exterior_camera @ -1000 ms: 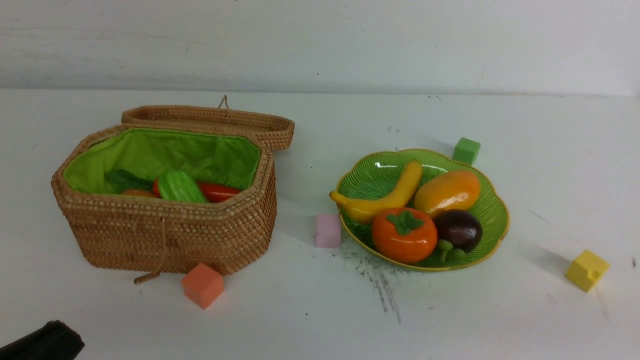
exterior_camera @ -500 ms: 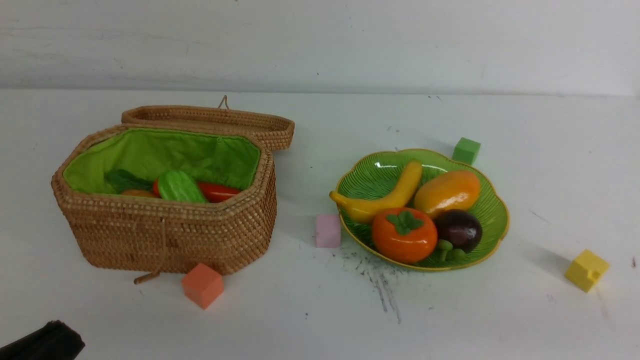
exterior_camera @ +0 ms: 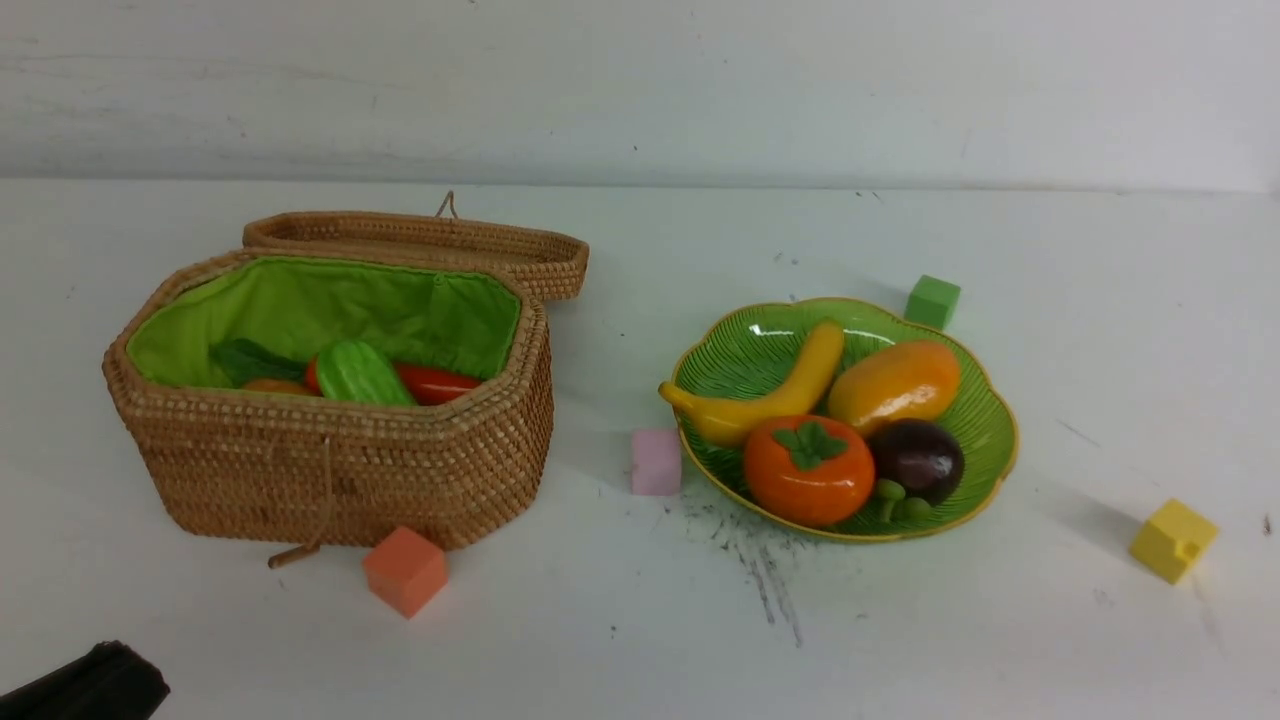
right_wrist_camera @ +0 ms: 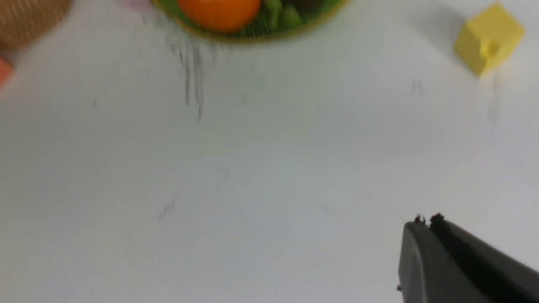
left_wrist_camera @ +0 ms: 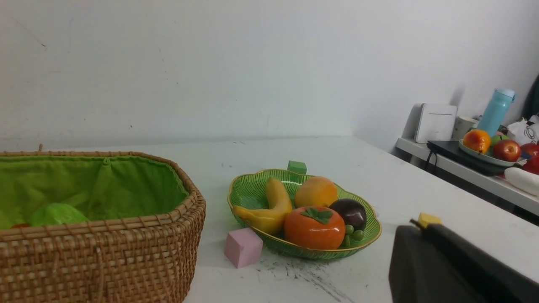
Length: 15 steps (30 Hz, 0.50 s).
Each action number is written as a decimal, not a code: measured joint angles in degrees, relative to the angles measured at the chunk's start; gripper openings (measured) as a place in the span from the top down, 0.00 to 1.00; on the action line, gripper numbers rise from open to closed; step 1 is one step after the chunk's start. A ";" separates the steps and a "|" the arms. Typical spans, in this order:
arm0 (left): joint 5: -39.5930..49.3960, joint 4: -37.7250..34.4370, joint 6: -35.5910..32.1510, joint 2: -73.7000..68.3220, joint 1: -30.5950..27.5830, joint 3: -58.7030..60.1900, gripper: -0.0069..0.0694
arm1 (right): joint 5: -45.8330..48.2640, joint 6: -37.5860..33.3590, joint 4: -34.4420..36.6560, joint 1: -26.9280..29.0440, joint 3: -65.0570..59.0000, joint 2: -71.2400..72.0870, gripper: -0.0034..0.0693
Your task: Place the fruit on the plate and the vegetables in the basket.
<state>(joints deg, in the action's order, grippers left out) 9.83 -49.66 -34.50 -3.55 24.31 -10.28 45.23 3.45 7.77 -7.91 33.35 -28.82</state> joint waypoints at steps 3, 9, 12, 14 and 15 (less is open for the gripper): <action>0.00 0.00 0.00 0.00 0.00 0.00 0.93 | -16.37 -3.45 0.19 5.75 -14.76 14.04 0.98; 0.00 0.00 0.00 0.00 0.00 0.00 0.93 | -26.02 -1.63 -5.59 7.41 -33.61 27.80 0.98; 0.00 0.00 0.00 0.00 0.00 0.00 0.92 | -24.17 1.35 -6.54 7.41 -34.61 29.31 0.98; 0.00 0.00 0.00 0.00 0.00 0.00 0.92 | -24.12 2.04 -6.82 7.41 -34.61 29.40 0.98; 0.00 0.00 0.00 0.00 0.00 0.00 0.92 | -24.05 2.32 -6.82 7.48 -34.61 29.40 0.98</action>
<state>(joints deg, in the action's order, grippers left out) 9.83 -49.66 -34.50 -3.55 24.31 -10.28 21.18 5.77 0.95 -0.43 -1.26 0.57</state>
